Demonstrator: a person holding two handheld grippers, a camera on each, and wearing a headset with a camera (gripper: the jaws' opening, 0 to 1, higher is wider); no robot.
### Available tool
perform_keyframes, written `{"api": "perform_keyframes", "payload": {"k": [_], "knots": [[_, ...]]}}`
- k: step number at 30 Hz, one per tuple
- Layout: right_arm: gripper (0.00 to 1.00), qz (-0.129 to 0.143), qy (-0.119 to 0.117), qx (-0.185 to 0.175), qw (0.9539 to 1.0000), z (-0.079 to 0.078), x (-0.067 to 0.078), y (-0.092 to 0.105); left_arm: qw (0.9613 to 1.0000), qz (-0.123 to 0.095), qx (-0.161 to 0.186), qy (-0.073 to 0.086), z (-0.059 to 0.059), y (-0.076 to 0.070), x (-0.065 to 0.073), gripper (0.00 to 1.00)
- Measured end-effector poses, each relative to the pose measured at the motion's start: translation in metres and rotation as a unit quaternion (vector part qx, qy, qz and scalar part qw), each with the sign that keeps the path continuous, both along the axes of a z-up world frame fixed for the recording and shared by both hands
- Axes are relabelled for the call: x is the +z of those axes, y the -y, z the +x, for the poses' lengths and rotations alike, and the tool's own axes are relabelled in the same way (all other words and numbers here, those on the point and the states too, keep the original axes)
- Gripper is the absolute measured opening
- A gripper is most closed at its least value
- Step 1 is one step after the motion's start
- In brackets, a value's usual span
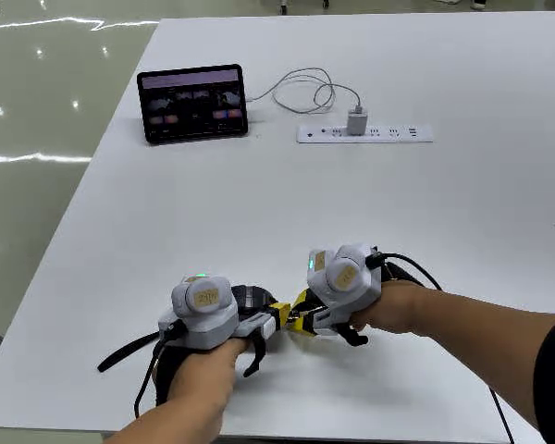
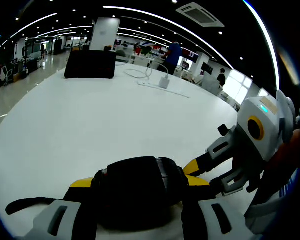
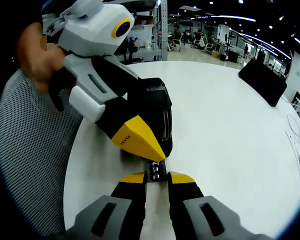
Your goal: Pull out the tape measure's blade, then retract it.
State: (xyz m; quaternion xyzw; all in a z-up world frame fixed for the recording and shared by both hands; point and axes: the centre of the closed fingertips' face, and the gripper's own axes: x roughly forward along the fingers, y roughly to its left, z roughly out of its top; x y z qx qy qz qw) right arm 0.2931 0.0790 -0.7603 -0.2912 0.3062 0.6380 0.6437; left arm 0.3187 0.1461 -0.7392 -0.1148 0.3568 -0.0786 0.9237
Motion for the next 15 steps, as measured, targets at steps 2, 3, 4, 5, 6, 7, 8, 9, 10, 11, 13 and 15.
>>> {"api": "perform_keyframes", "payload": {"k": [2, 3, 4, 5, 6, 7, 8, 9, 10, 11, 13, 15], "knots": [[0.12, 0.006, 0.002, 0.000, 1.0000, 0.0008, 0.0002, 0.0021, 1.0000, -0.001, 0.002, 0.000, 0.0000, 0.0000, 0.0000, 0.64], [0.12, 0.005, 0.001, -0.003, 1.0000, 0.0006, -0.0001, 0.0034, 1.0000, -0.001, 0.002, 0.000, 0.0001, -0.0001, 0.0001, 0.64], [0.12, 0.007, 0.003, -0.002, 1.0000, -0.0003, -0.0002, 0.0035, 1.0000, -0.001, 0.002, 0.000, 0.0000, -0.0001, 0.0001, 0.64], [0.11, 0.010, 0.009, 0.003, 0.9999, -0.0010, 0.0003, 0.0024, 1.0000, -0.002, 0.001, -0.001, 0.0000, 0.0000, 0.0001, 0.64], [0.11, 0.012, 0.010, 0.003, 0.9999, -0.0013, 0.0004, 0.0017, 1.0000, -0.002, 0.000, -0.001, -0.0001, 0.0000, 0.0001, 0.64], [0.11, 0.016, 0.007, 0.002, 0.9998, 0.0004, 0.0005, -0.0008, 1.0000, -0.002, -0.001, -0.001, -0.0002, 0.0000, 0.0002, 0.64], [0.11, 0.016, 0.002, -0.002, 0.9999, 0.0000, 0.0003, -0.0008, 1.0000, -0.004, -0.002, -0.001, -0.0003, -0.0001, 0.0003, 0.64], [0.11, 0.016, 0.001, -0.003, 0.9999, 0.0008, 0.0003, -0.0015, 1.0000, -0.006, -0.001, -0.001, -0.0004, -0.0003, 0.0005, 0.64], [0.10, 0.015, 0.001, -0.004, 0.9999, 0.0008, 0.0001, -0.0028, 1.0000, -0.006, -0.001, -0.001, -0.0005, 0.0000, 0.0005, 0.64], [0.10, 0.012, 0.003, -0.001, 0.9999, 0.0006, -0.0001, -0.0030, 1.0000, -0.006, -0.001, -0.001, -0.0005, 0.0001, 0.0006, 0.64], [0.10, 0.010, 0.000, -0.002, 0.9999, 0.0015, -0.0002, -0.0042, 1.0000, -0.007, -0.001, -0.001, -0.0005, 0.0002, 0.0008, 0.64], [0.09, 0.013, -0.008, -0.010, 0.9998, 0.0020, -0.0002, -0.0059, 1.0000, -0.009, -0.002, -0.001, -0.0005, 0.0001, 0.0009, 0.64]]}}
